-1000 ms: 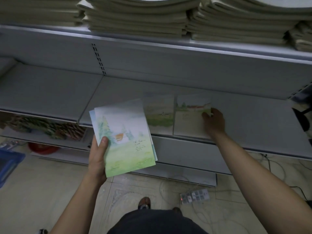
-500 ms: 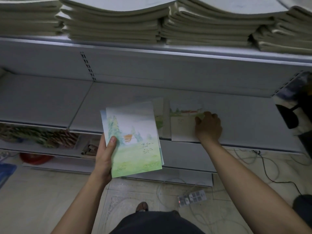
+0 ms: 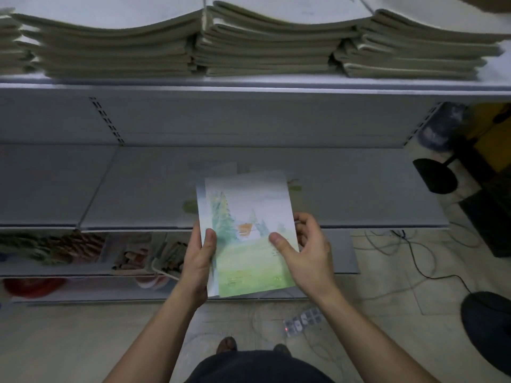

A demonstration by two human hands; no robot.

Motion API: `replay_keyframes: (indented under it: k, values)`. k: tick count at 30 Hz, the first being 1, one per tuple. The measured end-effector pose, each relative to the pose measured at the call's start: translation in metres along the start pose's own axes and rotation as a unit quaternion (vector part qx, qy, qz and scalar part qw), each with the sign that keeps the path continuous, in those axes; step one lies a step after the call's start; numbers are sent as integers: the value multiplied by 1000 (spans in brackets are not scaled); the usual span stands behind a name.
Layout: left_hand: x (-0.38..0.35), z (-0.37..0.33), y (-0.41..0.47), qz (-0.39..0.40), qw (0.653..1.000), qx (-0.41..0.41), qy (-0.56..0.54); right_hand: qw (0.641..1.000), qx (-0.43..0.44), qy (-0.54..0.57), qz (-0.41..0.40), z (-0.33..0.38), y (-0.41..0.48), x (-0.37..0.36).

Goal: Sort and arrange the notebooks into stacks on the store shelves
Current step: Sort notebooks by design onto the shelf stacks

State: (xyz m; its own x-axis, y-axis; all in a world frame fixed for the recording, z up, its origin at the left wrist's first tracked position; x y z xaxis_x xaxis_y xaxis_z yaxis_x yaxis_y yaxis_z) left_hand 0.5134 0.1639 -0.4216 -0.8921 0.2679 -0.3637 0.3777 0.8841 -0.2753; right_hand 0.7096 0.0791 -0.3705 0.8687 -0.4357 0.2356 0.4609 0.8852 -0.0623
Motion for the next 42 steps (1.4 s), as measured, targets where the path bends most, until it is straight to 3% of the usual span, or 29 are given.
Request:
replay_keyframes:
  k: [11,18,26,37,40,42]
  values:
    - [-19,17,4,-24,999,8,43,997,-43,23,-63,-34,24,110]
    - [-21,23,4,-42,998,-11,40,988,-74,-50,-127,-63,106,185]
    - [-38,21,8,-65,997,-20,45,982,-118,-116,-90,-104,163,181]
    - [-61,27,6,-64,997,-27,28,941,-90,-303,-120,-110,177,173]
    - [-62,30,4,-66,997,-18,25,914,-104,-369,-131,-102,164,171]
    - [-63,30,3,-65,997,-15,24,917,-80,-360,-153,-88,147,169]
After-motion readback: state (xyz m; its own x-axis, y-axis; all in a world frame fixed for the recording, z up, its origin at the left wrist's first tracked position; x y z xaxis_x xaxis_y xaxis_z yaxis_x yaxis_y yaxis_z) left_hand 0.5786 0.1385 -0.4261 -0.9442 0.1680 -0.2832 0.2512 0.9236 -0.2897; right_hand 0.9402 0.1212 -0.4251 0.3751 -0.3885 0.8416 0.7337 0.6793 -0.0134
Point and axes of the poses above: each hand's wrist, its own y-axis towards the middle knuckle, its own x-axis out of the back of the hand, z = x × y, the point moved 6 cm from there along y, towards the middle knuckle, and after that the axes turned 3 degrees about z, right-handed, at the moved point
